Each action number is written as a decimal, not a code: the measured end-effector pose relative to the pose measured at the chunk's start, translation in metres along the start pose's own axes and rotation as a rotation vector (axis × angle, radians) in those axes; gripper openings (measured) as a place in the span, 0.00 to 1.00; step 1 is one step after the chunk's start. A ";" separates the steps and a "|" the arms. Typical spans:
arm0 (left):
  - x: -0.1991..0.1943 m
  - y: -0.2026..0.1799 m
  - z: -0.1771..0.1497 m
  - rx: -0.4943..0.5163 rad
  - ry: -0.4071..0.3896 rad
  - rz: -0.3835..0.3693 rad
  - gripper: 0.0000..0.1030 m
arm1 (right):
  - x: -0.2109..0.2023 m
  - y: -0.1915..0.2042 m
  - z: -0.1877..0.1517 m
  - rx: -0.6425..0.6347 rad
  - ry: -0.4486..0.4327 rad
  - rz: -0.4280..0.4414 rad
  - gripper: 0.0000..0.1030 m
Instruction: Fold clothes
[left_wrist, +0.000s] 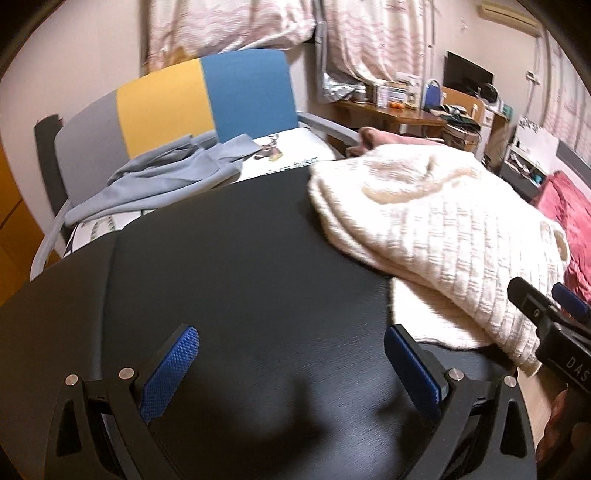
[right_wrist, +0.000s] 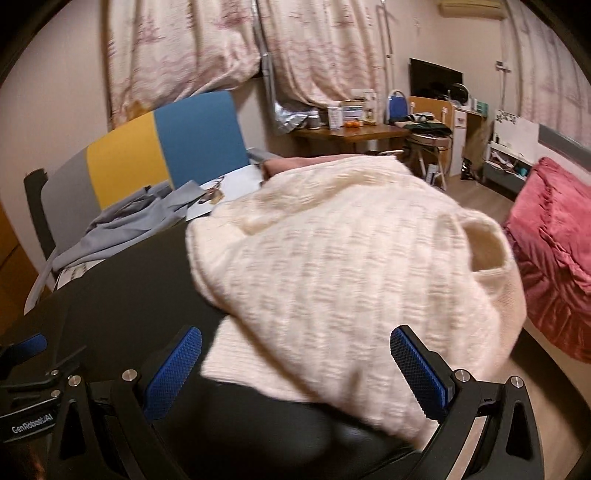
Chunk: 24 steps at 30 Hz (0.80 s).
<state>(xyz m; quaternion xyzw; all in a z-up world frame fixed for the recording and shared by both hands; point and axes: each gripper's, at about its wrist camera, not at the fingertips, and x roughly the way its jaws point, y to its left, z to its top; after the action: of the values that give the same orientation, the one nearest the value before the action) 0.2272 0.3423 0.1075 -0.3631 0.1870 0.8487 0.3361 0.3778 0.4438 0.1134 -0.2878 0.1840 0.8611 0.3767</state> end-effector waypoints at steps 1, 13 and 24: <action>0.002 -0.005 0.001 0.011 0.002 -0.006 1.00 | -0.001 -0.005 0.000 0.003 -0.007 -0.012 1.00; 0.028 -0.063 0.010 0.144 0.038 -0.048 1.00 | 0.007 -0.043 -0.004 0.044 0.016 -0.085 1.00; 0.055 -0.097 0.018 0.215 0.091 -0.090 1.00 | 0.011 -0.078 0.005 0.105 0.021 -0.138 1.00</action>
<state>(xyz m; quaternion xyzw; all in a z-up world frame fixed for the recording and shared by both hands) 0.2583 0.4447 0.0714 -0.3712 0.2756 0.7903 0.4021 0.4286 0.5028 0.1022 -0.2885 0.2126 0.8191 0.4479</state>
